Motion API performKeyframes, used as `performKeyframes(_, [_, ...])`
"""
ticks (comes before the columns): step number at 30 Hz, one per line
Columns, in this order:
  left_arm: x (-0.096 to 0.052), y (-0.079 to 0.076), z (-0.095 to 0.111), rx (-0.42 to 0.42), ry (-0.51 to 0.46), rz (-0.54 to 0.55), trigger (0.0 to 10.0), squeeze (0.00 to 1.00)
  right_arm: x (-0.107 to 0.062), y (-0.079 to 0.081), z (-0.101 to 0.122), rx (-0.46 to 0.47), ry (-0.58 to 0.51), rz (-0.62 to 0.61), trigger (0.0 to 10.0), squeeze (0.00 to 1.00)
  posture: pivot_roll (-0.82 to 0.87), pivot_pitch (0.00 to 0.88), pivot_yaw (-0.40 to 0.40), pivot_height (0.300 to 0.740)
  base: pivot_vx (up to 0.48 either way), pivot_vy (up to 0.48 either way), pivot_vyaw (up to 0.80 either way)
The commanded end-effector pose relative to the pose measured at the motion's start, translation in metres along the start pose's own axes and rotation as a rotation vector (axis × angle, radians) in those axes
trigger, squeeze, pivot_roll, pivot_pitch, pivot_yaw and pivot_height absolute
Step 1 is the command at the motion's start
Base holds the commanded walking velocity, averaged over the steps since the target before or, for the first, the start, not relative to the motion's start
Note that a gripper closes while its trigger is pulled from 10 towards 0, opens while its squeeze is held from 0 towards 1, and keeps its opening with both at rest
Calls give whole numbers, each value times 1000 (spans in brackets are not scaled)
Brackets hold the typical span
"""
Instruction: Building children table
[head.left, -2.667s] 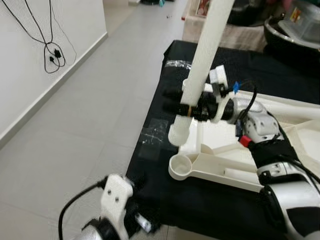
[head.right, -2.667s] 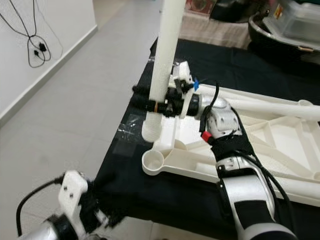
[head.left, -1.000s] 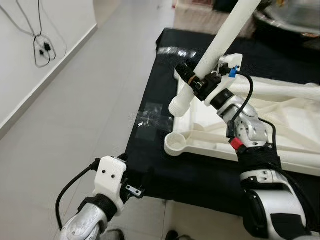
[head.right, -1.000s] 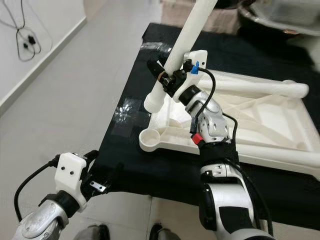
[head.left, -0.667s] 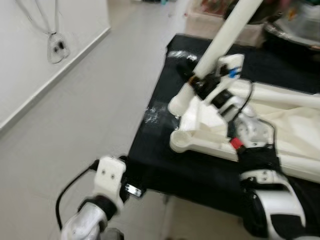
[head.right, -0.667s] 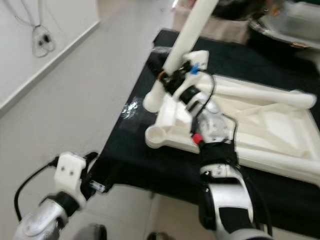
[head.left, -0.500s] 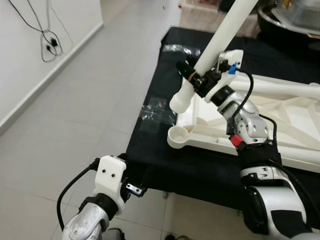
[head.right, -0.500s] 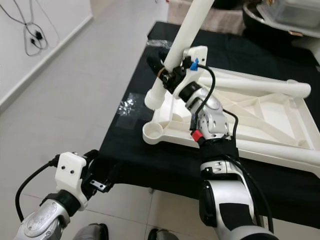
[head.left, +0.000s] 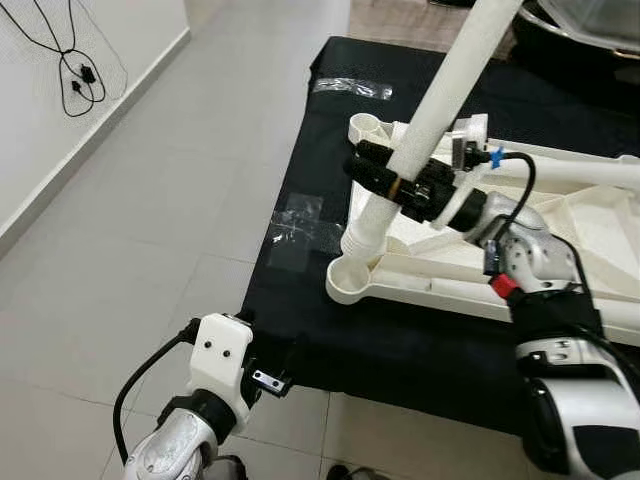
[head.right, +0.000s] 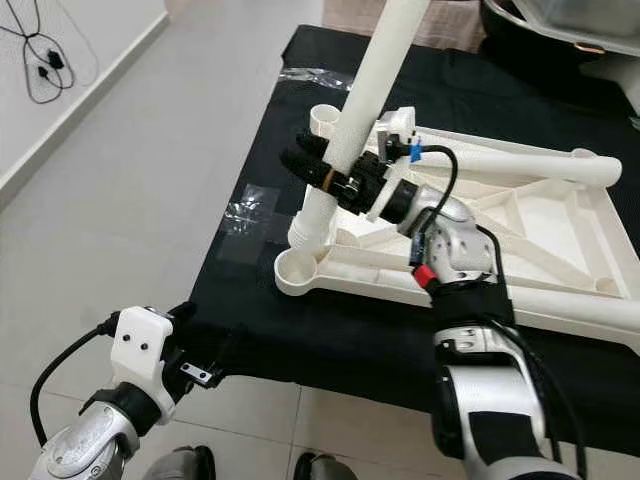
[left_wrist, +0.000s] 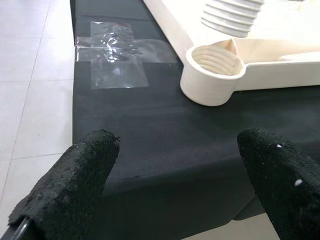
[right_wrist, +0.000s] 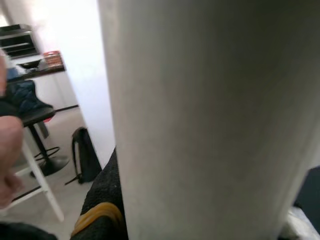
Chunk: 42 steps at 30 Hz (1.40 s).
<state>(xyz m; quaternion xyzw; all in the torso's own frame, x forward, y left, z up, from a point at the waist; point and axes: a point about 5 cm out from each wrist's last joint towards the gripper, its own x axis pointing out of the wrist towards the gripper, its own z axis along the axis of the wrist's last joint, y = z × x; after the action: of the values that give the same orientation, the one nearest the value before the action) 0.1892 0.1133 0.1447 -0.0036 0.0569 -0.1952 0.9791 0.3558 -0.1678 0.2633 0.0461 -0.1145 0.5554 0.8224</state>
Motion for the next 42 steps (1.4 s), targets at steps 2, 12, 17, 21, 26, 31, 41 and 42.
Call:
performKeyframes(2, [-4,-2,-3,-5,19,-12,10000,0,0,5,3,-26,-6,92,10000,0,128,188,-113,740,0,0,0])
performKeyframes(12, [-10,-5,1,-4,22,-27,10000,0,18,7,-22,-39,74,152,10000,0,145,221,-120,740,0,0,0])
performKeyframes(17, [-13,-6,1,-5,28,-28,10000,0,22,13,-30,-56,116,212,10000,0,148,217,-117,740,0,0,0])
performKeyframes(21, [-14,-7,0,-6,31,-32,10000,0,22,15,-33,-65,137,246,10000,0,148,214,-116,740,0,0,0])
performKeyframes(26, [-16,-7,-1,-9,44,-38,10000,0,20,18,-40,-78,184,312,10000,0,152,206,-114,740,0,0,0])
performKeyframes(31, [-16,-7,-2,-11,49,-39,10000,0,17,17,-44,-86,212,320,10000,0,155,199,-114,740,0,0,0])
performKeyframes(41, [-18,-8,-3,-10,55,-42,10000,0,16,13,-48,-99,240,299,10000,0,160,192,-114,740,0,0,0])
performKeyframes(42, [-18,-8,-3,-9,56,-43,10000,0,17,14,-47,-93,239,322,10000,0,160,191,-113,740,0,0,0])
